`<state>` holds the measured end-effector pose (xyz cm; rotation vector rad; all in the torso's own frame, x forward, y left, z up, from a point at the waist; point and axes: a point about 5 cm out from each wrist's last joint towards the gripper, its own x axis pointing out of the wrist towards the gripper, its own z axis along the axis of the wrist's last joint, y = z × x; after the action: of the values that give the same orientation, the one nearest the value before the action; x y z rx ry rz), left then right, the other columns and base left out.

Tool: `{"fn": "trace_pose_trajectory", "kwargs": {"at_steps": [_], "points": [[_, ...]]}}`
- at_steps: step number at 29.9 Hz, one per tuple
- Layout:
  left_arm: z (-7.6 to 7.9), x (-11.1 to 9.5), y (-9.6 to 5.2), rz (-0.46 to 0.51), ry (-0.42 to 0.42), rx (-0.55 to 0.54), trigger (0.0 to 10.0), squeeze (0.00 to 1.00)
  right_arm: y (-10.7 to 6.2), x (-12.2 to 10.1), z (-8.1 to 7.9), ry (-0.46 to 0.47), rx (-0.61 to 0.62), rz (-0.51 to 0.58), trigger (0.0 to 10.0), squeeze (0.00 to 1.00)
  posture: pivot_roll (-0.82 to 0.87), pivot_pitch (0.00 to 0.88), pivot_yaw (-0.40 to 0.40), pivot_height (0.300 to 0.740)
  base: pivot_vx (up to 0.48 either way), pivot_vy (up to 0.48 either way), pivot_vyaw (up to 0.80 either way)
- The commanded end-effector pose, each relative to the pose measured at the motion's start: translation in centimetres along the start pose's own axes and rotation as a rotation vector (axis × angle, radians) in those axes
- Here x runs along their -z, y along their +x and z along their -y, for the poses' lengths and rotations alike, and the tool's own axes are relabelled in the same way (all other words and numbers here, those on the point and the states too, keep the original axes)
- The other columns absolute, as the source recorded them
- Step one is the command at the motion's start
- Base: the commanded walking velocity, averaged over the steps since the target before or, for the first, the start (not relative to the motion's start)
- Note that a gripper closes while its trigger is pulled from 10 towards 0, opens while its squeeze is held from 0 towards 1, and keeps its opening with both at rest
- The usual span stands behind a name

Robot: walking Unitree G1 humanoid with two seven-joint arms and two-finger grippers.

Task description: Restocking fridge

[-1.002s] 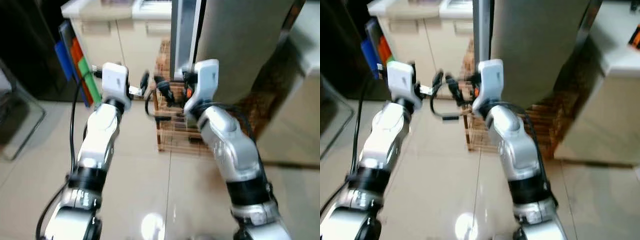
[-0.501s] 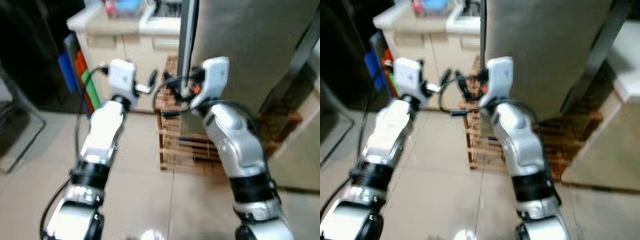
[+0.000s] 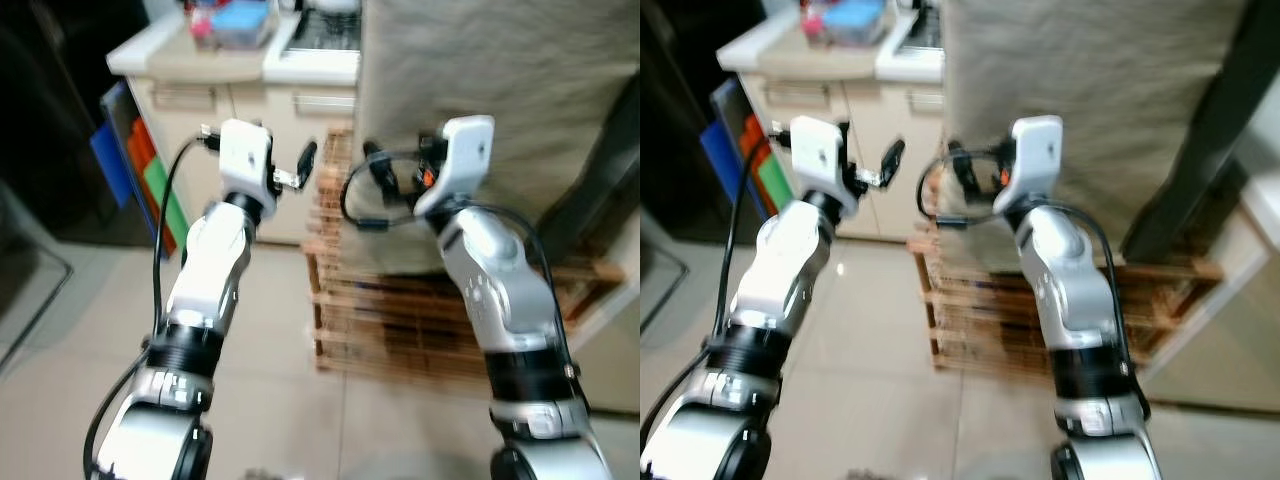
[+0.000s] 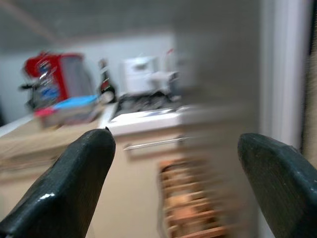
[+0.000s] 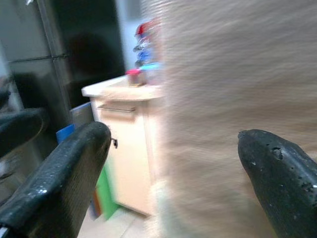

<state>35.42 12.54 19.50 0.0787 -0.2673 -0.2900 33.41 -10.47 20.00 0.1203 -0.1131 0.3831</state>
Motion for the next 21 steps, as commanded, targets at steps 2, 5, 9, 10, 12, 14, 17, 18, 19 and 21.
{"fn": "trace_pose_trajectory", "kwargs": {"at_steps": [2,5,9,10,12,14,17,18,19,21], "points": [[1.0,-0.4,0.1,0.017,-0.008,0.039,10.0,0.0,-0.4,0.2,1.8,-0.022,0.068,-0.009,10.0,0.0,-0.23,0.0,0.046,0.74,0.463,0.0,0.0],[1.1,-0.4,0.1,0.019,-0.014,0.042,10.0,0.0,-0.3,0.4,2.1,-0.022,0.078,-0.019,10.0,0.0,-0.21,0.0,0.028,0.74,0.463,0.0,0.0],[0.8,-0.7,-0.4,0.041,-0.026,0.024,10.0,0.0,0.2,0.5,1.7,-0.022,0.058,-0.026,10.0,0.0,-0.2,0.0,0.008,0.74,0.46,0.0,0.0],[0.9,-0.7,-0.6,0.046,-0.018,0.025,10.0,0.0,0.4,0.4,1.5,-0.026,0.045,-0.027,10.0,0.0,-0.2,0.0,0.008,0.74,0.0,0.0,0.0],[1.0,-0.6,-0.6,0.039,-0.016,0.027,10.0,0.0,0.6,0.3,1.3,-0.025,0.039,-0.024,10.0,0.0,-0.19,0.0,0.002,0.74,0.0,0.0,0.0],[1.1,-0.6,-0.7,0.045,-0.034,0.035,10.0,0.0,0.6,0.3,1.2,-0.024,0.037,-0.022,10.0,0.0,-0.19,0.0,-0.003,0.74,0.0,0.0,0.0],[1.7,-0.9,-0.9,0.064,-0.093,0.071,10.0,0.0,0.7,0.3,1.0,-0.032,0.024,-0.034,10.0,0.0,-0.19,0.001,-0.004,0.74,0.0,0.0,0.0],[1.9,-0.9,-0.9,0.063,-0.102,0.08,10.0,0.0,0.7,0.4,1.1,-0.032,0.025,-0.035,10.0,0.0,-0.2,0.005,0.002,0.74,0.0,0.48,-0.68],[1.9,-0.9,-0.9,0.063,-0.102,0.08,10.0,0.0,0.7,0.4,1.1,-0.032,0.025,-0.035,10.0,0.0,-0.2,0.005,0.002,0.74,0.0,0.48,-0.68],[2.1,-0.9,-0.9,0.055,-0.112,0.091,10.0,0.0,0.4,0.6,1.2,-0.026,0.042,-0.034,10.0,0.0,-0.22,0.011,0.019,0.74,0.0,0.48,-0.68]]}}
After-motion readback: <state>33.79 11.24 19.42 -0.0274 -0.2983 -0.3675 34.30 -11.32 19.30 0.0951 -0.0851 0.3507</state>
